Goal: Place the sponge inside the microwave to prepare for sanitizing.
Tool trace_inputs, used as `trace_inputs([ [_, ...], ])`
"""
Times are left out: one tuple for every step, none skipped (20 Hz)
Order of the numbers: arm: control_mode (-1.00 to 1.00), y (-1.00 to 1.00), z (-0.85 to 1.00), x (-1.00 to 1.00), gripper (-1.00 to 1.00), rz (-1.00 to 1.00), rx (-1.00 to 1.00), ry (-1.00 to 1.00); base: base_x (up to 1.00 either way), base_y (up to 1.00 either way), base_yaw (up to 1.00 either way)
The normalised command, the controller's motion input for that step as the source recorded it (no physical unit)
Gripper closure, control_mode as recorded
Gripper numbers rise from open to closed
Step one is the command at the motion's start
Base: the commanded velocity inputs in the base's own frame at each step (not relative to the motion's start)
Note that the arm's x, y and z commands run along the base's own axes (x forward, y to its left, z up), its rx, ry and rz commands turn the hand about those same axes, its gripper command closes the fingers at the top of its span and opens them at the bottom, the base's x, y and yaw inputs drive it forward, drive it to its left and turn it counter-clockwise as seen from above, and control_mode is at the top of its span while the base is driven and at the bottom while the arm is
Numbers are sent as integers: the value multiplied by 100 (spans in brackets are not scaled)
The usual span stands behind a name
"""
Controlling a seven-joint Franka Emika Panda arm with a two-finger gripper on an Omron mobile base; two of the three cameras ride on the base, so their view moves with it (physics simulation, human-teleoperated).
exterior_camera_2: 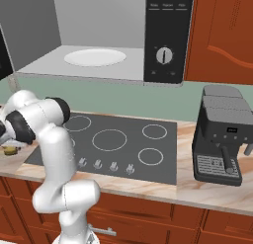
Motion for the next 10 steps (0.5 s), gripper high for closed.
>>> trace_inputs([
  [-100, -44, 24, 0, 100, 0, 0, 0, 0, 0, 0],
  [-100, -54, 23, 0, 100, 0, 0, 0, 0, 0, 0],
  [-100, -59, 19, 0, 100, 0, 0, 0, 0, 0, 0],
  [-100, -64, 15, 0, 100, 0, 0, 0, 0, 0, 0],
  [-100, -66, 5, 0, 100, 0, 0, 0, 0, 0, 0],
  [-100, -64, 4, 0, 100, 0, 0, 0, 0, 0, 0],
  [-100, -65, 6, 0, 100, 0, 1, 0, 0, 0, 0],
  [-100, -66, 12, 0, 100, 0, 0, 0, 0, 0, 0],
  [-100, -66, 15, 0, 100, 0, 1, 0, 0, 0, 0],
  [-100, -66, 17, 0, 100, 0, 0, 0, 0, 0, 0],
])
